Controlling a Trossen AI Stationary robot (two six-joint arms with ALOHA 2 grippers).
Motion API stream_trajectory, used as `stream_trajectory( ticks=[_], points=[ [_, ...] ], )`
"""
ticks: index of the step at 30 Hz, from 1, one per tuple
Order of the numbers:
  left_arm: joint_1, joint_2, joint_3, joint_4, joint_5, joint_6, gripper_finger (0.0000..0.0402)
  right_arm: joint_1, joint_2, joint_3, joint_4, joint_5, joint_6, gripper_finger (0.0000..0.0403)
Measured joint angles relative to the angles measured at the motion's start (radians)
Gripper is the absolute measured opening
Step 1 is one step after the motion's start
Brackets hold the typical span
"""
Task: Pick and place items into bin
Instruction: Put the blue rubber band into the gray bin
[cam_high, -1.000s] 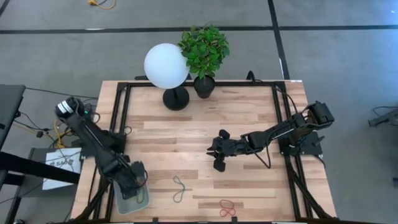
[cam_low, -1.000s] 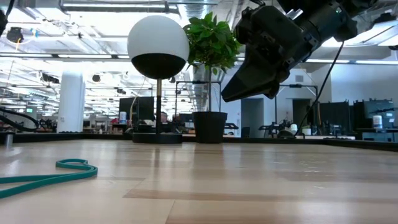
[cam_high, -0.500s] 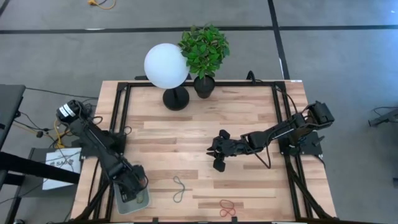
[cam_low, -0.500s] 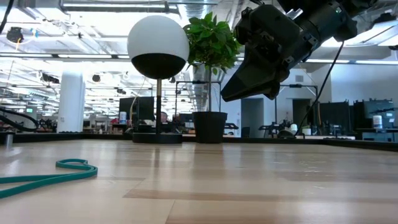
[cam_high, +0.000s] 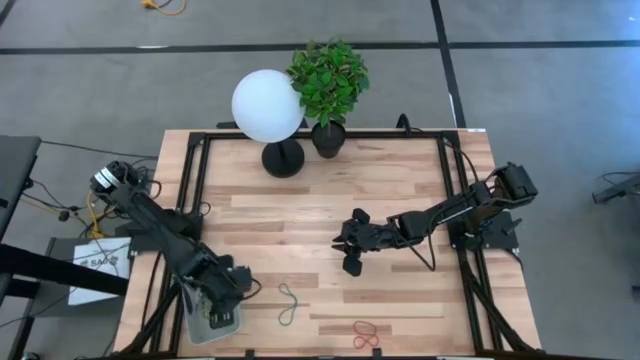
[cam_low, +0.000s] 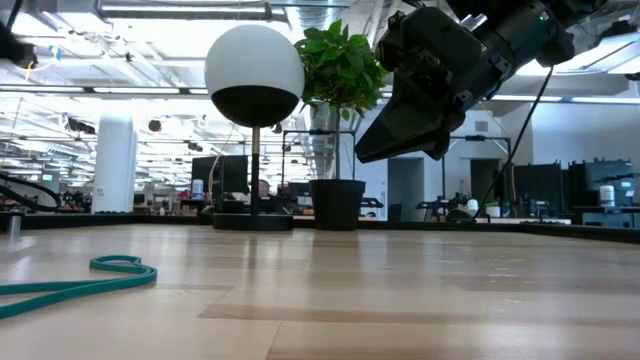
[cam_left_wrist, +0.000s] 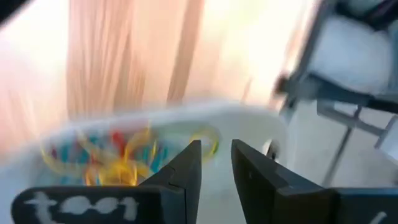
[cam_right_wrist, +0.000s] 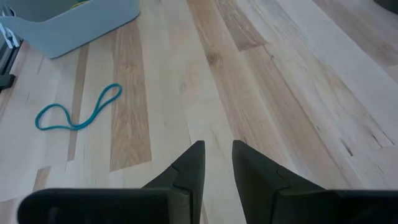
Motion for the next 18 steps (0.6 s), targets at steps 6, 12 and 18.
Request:
stream_trajectory(
  ticks=[6, 12, 18],
  points=[
    [0.000, 0.000, 0.136, 0.003, -0.314, 0.224, 0.0078, 0.000, 0.000, 0.000, 0.000, 0.000, 0.000, 0.0077],
    [0.007, 0.000, 0.159, 0.015, -0.651, 0.310, 0.0078, 0.000, 0.000, 0.000, 0.000, 0.000, 0.000, 0.0077],
    [0.058, 0.003, 0.159, 0.016, -0.700, 0.261, 0.0078, 0.000, 0.000, 0.000, 0.000, 0.000, 0.000, 0.0077]
  ],
)
